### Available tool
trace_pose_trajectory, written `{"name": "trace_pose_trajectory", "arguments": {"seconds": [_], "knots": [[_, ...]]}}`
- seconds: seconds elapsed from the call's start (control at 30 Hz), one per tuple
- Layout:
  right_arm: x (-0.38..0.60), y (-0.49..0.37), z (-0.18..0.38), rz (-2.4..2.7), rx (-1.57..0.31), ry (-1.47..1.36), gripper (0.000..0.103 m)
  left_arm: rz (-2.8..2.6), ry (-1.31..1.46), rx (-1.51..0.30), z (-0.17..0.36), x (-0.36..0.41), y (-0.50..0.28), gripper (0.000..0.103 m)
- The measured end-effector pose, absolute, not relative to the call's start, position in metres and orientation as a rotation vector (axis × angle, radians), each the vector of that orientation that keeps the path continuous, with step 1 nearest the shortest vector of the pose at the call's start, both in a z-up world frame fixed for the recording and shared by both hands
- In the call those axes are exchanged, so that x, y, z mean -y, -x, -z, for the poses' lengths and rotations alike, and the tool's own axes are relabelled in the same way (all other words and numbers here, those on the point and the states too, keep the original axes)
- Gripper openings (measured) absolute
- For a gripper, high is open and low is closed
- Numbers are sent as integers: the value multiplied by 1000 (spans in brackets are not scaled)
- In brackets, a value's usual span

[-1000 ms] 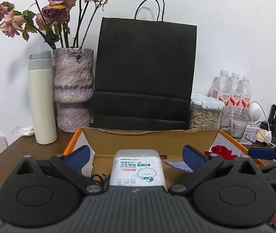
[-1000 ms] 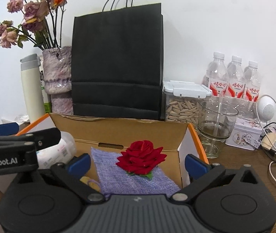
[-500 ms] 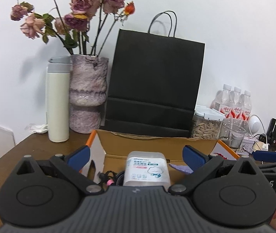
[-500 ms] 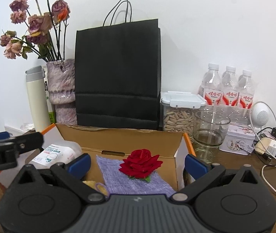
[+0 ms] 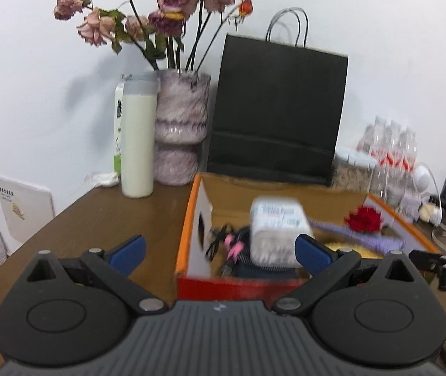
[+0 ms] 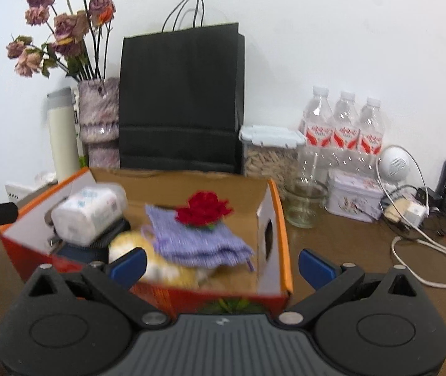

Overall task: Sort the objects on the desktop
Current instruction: 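Withdraw both tools toward the white caps on the desk, then grasp a white cap with the left tool while the right grasps the black USB cable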

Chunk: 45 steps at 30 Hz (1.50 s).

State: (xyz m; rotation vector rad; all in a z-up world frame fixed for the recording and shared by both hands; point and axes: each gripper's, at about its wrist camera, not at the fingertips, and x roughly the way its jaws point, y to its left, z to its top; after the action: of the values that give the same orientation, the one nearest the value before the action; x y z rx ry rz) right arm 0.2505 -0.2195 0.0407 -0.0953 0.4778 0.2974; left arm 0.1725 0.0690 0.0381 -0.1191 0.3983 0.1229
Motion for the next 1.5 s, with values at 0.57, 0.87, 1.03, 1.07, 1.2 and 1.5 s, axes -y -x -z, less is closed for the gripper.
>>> {"name": "trace_pose_trajectory", "arguments": {"seconds": [0.57,0.87,1.03,1.07,1.2,1.5], "knots": [[233,-207,-1,-266,-601,183,103,-113,45,-566,2,-62,-145,103],[255,-220,9,-178,-661,135,94,-111,40,-606,10,-62,-148,103],[258,-227,15,-175,-682,116,89,-110,34,-631,15,-62,-152,103],[258,-229,16,-177,-678,112,86,-110,34,-637,15,-62,-152,103],[260,-235,18,-191,-675,73,78,-107,36,-648,17,-63,-155,103],[256,-244,17,-223,-646,67,29,-66,35,-654,20,-59,-159,102]]}}
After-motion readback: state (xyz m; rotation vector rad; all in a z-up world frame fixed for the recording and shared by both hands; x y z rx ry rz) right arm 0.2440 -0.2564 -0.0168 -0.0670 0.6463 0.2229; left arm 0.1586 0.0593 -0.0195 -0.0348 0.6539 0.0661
